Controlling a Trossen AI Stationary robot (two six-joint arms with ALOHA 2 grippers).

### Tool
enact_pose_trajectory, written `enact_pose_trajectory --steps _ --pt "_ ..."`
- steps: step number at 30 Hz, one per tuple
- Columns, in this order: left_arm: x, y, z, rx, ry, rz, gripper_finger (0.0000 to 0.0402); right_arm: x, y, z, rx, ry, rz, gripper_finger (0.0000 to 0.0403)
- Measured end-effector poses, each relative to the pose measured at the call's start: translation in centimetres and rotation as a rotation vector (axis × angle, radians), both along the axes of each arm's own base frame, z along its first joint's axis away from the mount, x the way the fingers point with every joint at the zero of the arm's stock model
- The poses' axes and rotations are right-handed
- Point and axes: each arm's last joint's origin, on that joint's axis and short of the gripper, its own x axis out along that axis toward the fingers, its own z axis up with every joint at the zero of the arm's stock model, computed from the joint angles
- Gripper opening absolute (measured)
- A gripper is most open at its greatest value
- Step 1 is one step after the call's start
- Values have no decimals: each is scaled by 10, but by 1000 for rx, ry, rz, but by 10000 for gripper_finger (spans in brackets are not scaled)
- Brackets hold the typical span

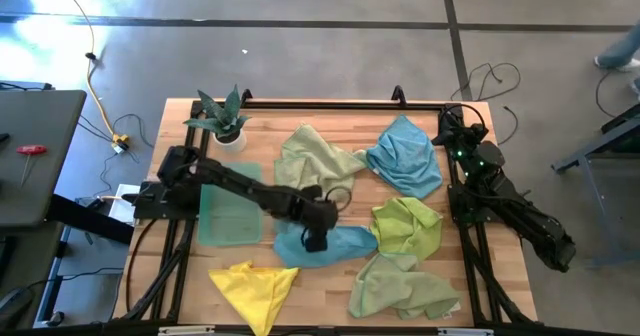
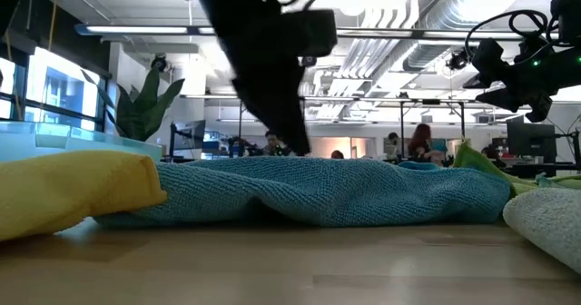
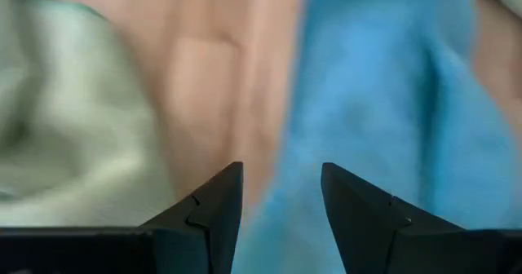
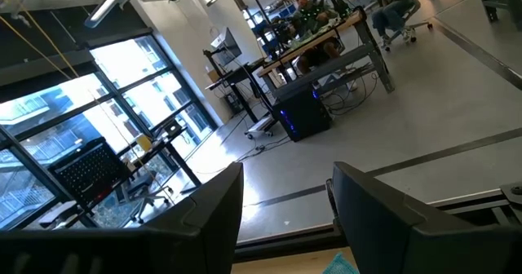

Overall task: Fold microfiber towels
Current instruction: Adjust the top green microfiber towel

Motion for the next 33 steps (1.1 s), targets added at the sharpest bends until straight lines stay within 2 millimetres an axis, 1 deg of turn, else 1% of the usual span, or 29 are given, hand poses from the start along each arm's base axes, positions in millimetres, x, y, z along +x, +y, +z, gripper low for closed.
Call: enact_pose_trajectory --steps 6,9,12,17,20,22,25,29,33 --pt "5 50 1 8 -38 69 159 0 0 0 0 0 0 181" --pt "5 70 -5 -14 -34 108 159 0 0 0 0 0 0 181" --pt "6 84 -16 -26 -9 136 159 0 0 0 0 0 0 181" --pt "6 94 -39 -76 50 141 159 0 0 0 0 0 0 181" --pt "7 100 -45 -73 49 158 159 0 0 0 0 0 0 181" --pt "7 109 -46 -68 39 180 159 0 0 0 0 0 0 181" --pt "4 127 -46 -44 38 226 159 0 0 0 0 0 0 181" --pt "-4 157 -46 15 34 264 159 0 0 0 0 0 0 181" --pt "-14 187 -45 11 21 323 158 0 0 0 0 0 0 181"
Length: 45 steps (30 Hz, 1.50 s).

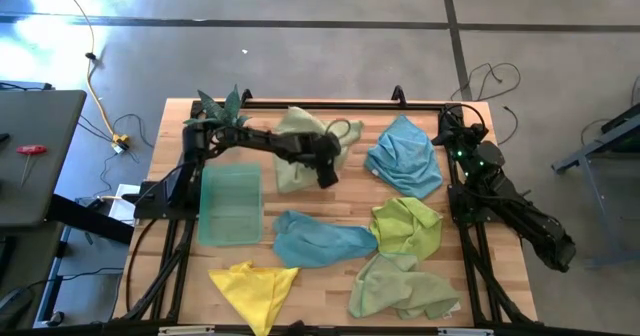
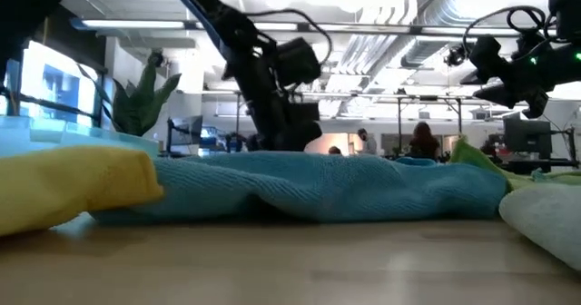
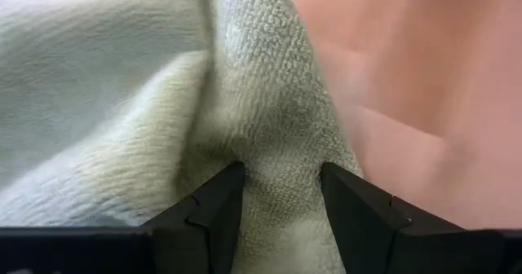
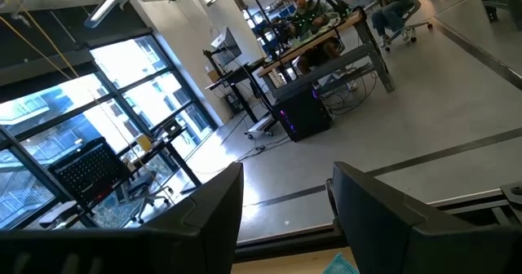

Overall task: Fold microfiber towels
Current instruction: Adjust the top green microfiber towel, then fold the bottom blue microfiber towel

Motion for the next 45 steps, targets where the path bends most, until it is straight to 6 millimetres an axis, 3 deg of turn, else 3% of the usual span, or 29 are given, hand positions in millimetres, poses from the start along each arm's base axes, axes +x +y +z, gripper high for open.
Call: enact_pose_trajectory --steps 4,8,14,20,27,37,42,45 --pt "-7 11 -1 -82 -15 -1 145 0 0 0 0 0 0 181" --pt "-10 7 9 -231 -73 -16 131 0 0 0 0 0 -1 181" --pt "-4 -24 55 -253 -197 -102 127 0 0 0 0 0 0 181" --pt "-14 -58 81 -318 -153 -16 127 0 0 0 0 0 0 181" --pt "-15 -101 78 -297 -34 46 139 0 0 0 1 1 1 181" --pt "-19 -158 75 -372 64 50 215 0 0 0 2 2 4 181" --pt "-22 -169 72 -374 101 -17 232 0 0 0 2 2 4 181" --pt "-27 -167 61 -397 118 -58 234 0 0 0 2 2 4 181"
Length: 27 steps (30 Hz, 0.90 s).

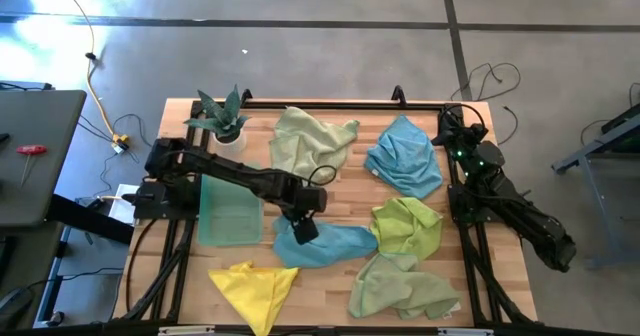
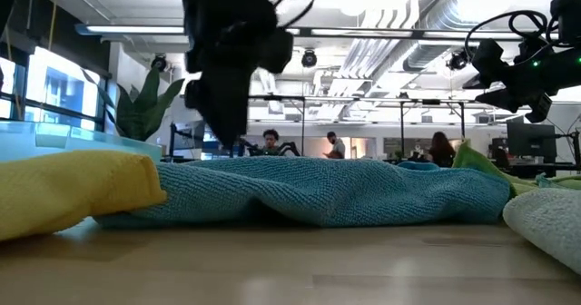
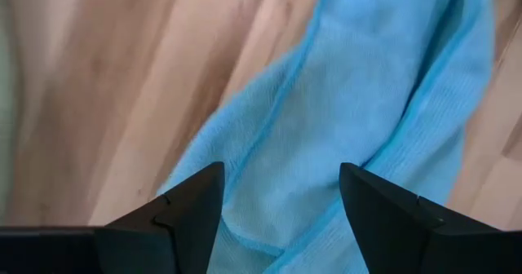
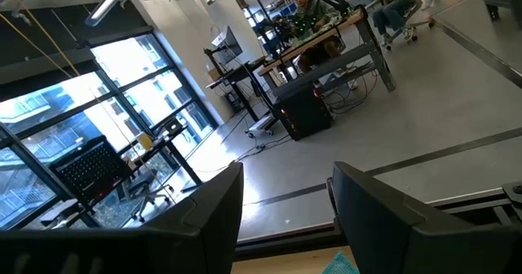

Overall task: Fold microfiber towels
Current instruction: Fold the bottom blue microfiber towel

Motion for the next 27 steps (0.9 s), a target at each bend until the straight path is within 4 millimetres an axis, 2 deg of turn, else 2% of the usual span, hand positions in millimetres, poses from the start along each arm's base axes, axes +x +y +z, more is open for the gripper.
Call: enact_pose_trajectory --steps 5,9,18,27 --pt "-7 10 -21 -43 -11 -37 235 0 0 0 0 0 0 181" --pt "-8 16 -24 -107 -27 -64 235 0 0 0 0 0 0 181" --pt "-9 14 -41 -143 -84 -96 235 0 0 0 0 0 0 181" --pt "-8 6 -42 -259 -86 -116 229 0 0 0 2 2 0 181"
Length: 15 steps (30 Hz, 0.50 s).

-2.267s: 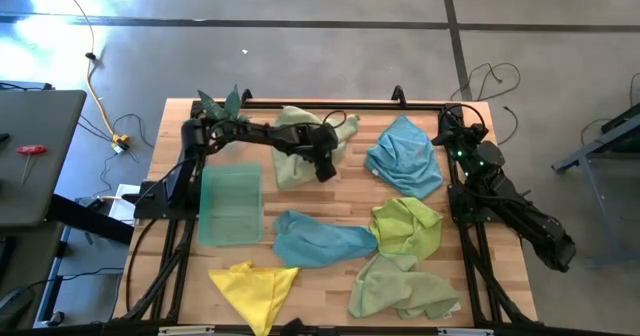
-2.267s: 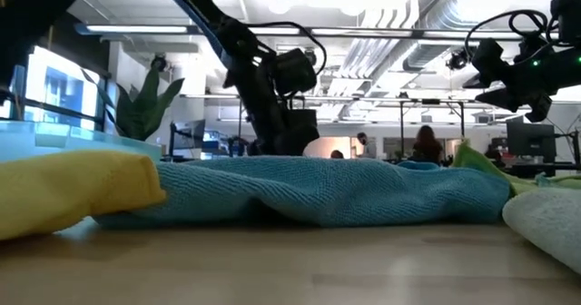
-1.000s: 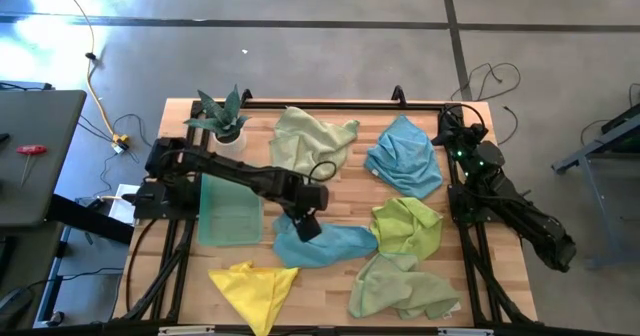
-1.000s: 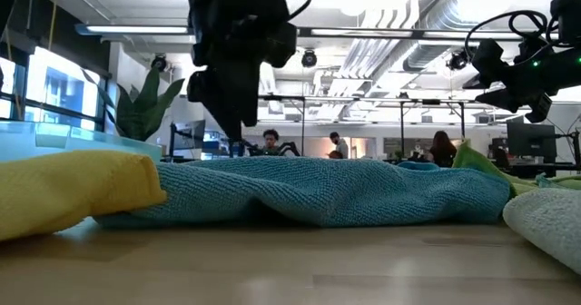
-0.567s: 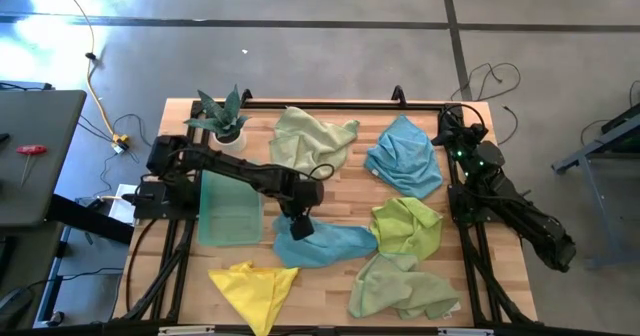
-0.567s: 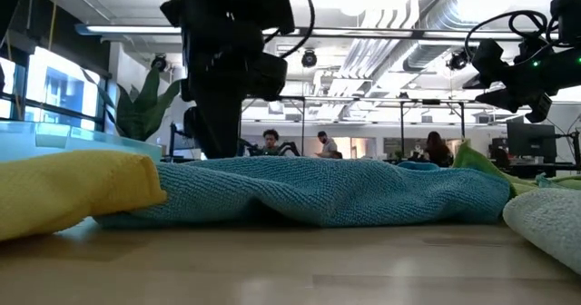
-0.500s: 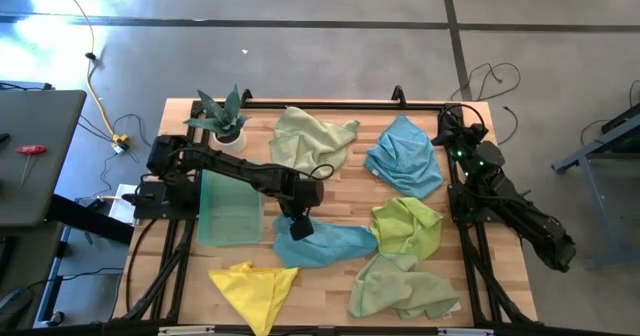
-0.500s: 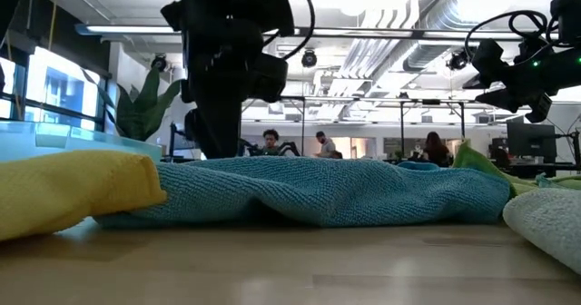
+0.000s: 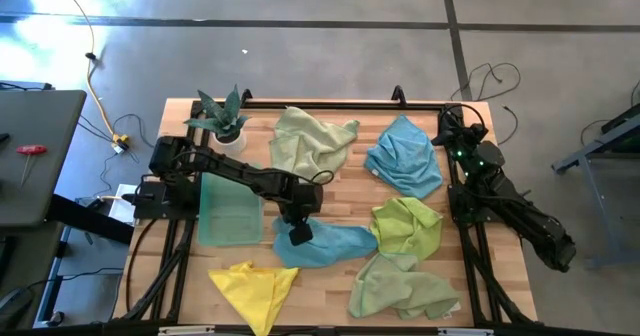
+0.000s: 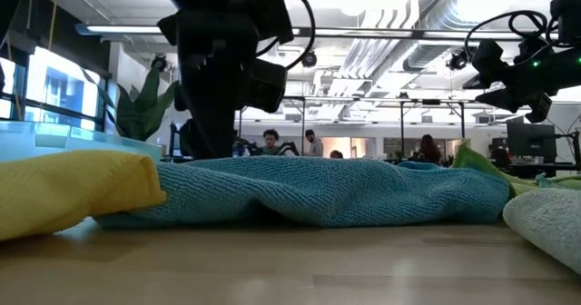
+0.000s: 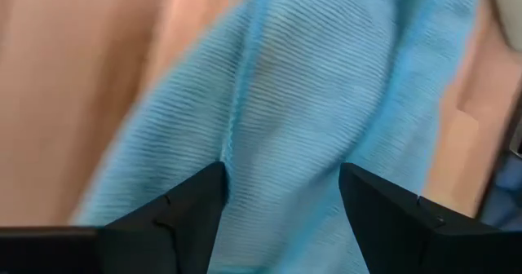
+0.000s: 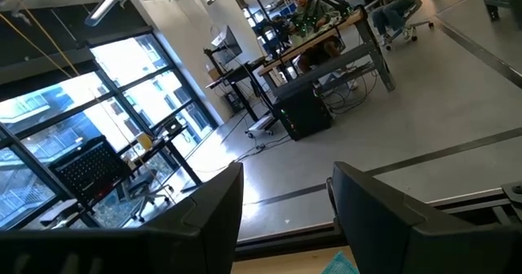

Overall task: Fold microfiber towels
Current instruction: Fold the bottom blue microfiber towel

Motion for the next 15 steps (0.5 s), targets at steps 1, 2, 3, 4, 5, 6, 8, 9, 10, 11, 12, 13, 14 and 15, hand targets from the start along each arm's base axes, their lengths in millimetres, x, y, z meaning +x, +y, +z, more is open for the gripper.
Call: enact_pose_trajectory --steps 1,2,3,4,5,6,8,9,10,11,12,13,14,15 --pt "0 -2 0 -10 -4 -8 226 0 0 0 0 0 0 181" --pt "1 -4 0 -13 -8 -15 222 0 0 0 0 0 0 181" --pt "1 -6 0 -12 -9 -20 218 0 0 0 0 0 0 181" --pt "1 -6 0 -12 -9 -22 213 0 0 0 0 0 0 181" --pt "1 -7 0 -7 -9 -23 207 0 0 0 0 0 0 181" --pt "1 -7 0 3 -9 -20 200 0 0 0 0 0 0 181" --pt "1 -7 0 22 -14 -21 184 0 0 0 0 0 0 181" --pt "1 -6 0 38 -18 -25 175 0 0 0 0 0 0 181" --pt "1 -6 0 59 -22 -29 165 0 0 0 0 0 0 181" --pt "1 -5 0 77 -26 -32 156 0 0 0 0 0 0 181" --pt "1 -5 0 91 -29 -37 145 0 0 0 0 0 0 181" --pt "1 -5 0 98 -32 -42 135 0 0 0 0 0 0 181" --pt "2 -5 0 100 -33 -44 124 0 0 0 0 0 0 181" --pt "1 -5 0 103 -33 -45 114 0 0 0 0 0 0 181"
